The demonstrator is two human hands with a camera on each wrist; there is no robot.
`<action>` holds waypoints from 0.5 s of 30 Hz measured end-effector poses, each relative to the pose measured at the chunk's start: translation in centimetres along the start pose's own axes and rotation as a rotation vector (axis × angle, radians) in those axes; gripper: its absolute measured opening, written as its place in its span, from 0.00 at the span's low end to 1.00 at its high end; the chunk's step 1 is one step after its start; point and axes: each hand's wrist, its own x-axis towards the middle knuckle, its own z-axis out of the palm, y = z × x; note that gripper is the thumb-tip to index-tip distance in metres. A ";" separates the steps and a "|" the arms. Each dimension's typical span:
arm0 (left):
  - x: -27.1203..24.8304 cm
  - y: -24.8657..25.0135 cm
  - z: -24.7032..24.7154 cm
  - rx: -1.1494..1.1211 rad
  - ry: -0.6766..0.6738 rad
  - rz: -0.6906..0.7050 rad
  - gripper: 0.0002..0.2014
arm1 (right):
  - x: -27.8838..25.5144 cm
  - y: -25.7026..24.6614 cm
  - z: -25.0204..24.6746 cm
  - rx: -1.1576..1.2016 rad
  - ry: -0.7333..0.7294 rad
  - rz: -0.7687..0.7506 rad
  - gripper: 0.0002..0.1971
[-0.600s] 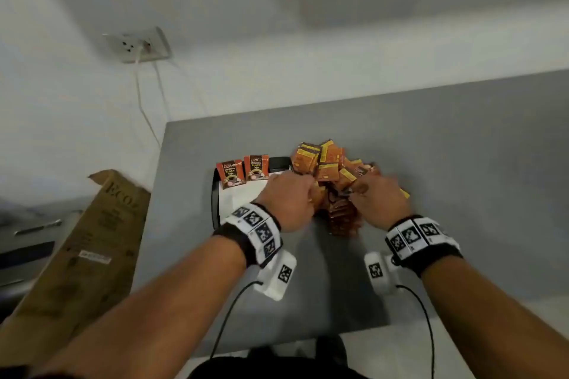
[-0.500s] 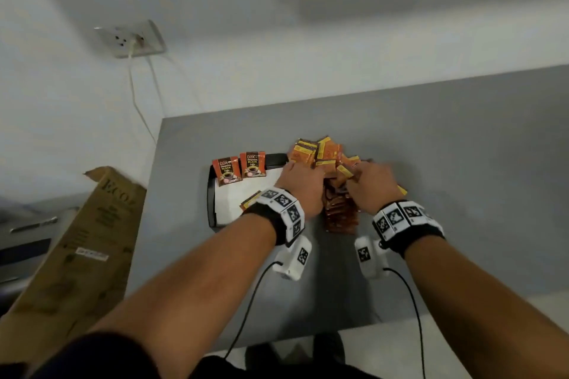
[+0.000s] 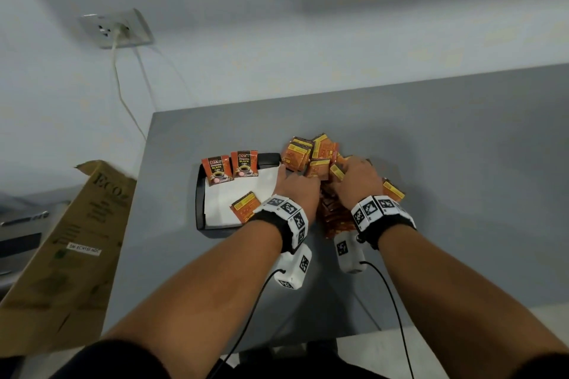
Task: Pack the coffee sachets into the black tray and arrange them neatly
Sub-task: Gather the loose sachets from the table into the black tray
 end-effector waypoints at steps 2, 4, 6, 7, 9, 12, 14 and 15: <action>0.2 -0.2 -0.1 -0.068 0.020 0.006 0.14 | 0.3 0.1 -0.3 0.105 -0.050 0.024 0.19; 0.3 -0.4 -1.0 -0.130 0.069 -0.002 0.10 | 0.4 0.4 -0.9 0.206 -0.087 -0.013 0.12; 0.4 -0.7 -1.9 -0.158 0.043 -0.043 0.08 | 0.2 1.1 -1.8 0.355 -0.104 -0.013 0.06; 0.6 -0.7 -2.2 -0.174 0.015 -0.056 0.08 | 0.1 1.5 -2.3 0.453 -0.087 0.017 0.05; 1.0 -0.4 -2.3 -0.193 -0.054 -0.025 0.06 | 0.0 2.5 -3.2 0.634 -0.004 0.108 0.05; 1.5 0.7 -1.1 -0.076 -0.099 0.022 0.12 | 0.2 4.2 -4.1 0.714 0.061 0.194 0.03; 1.5 1.4 -0.1 -0.037 -0.136 0.016 0.16 | 0.4 5.0 -4.3 0.678 0.039 0.185 0.05; 1.6 1.6 0.2 -0.002 -0.170 0.020 0.17 | 0.6 5.2 -4.2 0.661 0.016 0.186 0.08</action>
